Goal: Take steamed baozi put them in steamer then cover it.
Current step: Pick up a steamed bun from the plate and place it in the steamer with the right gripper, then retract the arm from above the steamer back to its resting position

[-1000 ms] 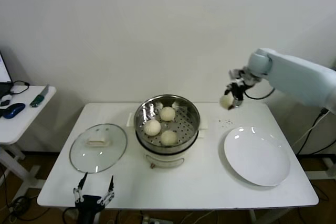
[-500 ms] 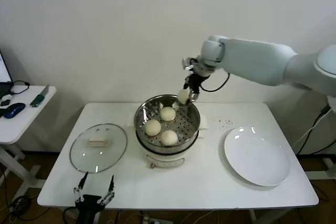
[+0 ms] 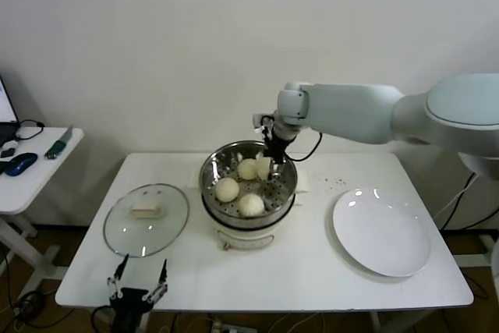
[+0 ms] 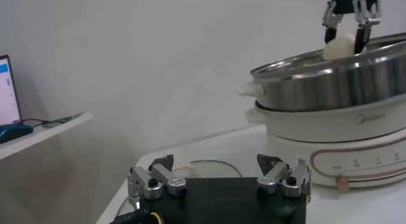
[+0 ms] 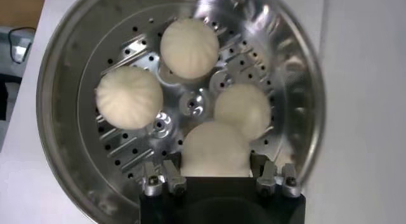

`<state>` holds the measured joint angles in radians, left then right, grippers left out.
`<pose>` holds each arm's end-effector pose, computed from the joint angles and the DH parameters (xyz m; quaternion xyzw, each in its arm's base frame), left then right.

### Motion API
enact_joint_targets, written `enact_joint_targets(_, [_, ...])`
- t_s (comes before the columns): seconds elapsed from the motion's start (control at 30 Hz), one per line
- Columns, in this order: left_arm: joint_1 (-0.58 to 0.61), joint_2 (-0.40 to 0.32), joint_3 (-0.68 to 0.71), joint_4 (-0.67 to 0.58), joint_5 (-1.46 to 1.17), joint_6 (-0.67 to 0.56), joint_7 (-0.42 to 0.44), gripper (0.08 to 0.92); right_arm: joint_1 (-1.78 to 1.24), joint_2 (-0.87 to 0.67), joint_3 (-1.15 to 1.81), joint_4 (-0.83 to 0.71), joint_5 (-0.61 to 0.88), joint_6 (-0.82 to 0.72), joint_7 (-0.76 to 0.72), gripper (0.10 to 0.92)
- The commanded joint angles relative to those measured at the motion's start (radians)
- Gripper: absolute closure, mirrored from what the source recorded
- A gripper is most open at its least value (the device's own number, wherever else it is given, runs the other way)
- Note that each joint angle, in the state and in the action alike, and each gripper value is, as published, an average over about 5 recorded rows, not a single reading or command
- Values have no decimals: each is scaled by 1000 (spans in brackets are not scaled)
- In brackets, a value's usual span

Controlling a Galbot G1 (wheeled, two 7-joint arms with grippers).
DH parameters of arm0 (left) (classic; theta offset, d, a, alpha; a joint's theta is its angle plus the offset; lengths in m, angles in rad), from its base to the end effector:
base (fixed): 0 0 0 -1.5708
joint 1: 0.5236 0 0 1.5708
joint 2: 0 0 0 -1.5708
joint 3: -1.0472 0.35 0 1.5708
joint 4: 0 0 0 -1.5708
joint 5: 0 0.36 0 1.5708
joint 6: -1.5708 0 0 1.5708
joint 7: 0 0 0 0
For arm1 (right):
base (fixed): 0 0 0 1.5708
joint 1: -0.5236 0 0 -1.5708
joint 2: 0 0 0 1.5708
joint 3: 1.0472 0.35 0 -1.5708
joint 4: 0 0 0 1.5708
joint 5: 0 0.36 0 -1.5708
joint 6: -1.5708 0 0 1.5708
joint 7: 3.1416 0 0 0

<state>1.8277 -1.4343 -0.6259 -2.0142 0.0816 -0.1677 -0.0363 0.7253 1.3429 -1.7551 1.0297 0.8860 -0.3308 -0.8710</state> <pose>0.0967 0.0595 -0.3621 0.0034 -0.9889 -0.1257 0.0789 0.6031 0.1074 -0.0815 0.5303 -0.5401 0.5345 0.3760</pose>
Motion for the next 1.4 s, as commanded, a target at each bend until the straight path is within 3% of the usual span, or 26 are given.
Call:
enact_joint_targets(0.03, [-1,0,-1,4,-2,-1,0,177,-32,10,-39,27,-2,-20,21,330])
enact_joint_targets(0.3, [0,-1,-2,9,-2,-4,0,177,-54,4,-23,25,-11,-26,22,316])
enact_joint_targets(0.53, [-5,0,-1,9,0,-3,-1,177,-21,-7,-8,19,-18,-25,-20,210])
enact_joint_targets(0.87, [-22,-1,-2,11,14,-2,-6,177,82,-98,39,22,-9,63,-79,202])
enact_joint_targets(1.0, [-33,0,-12,11,21,1,-12,177,90,-226,97,90,-10,147,47,203])
enact_joint_targets(1.2, [-64,3,-25,13,50,14,-23,177,-24,-464,256,219,-13,301,375,203])
enact_joint_targets(1.4, [-97,2,-20,-2,89,44,-29,177,-292,-695,565,299,0,359,523,203])
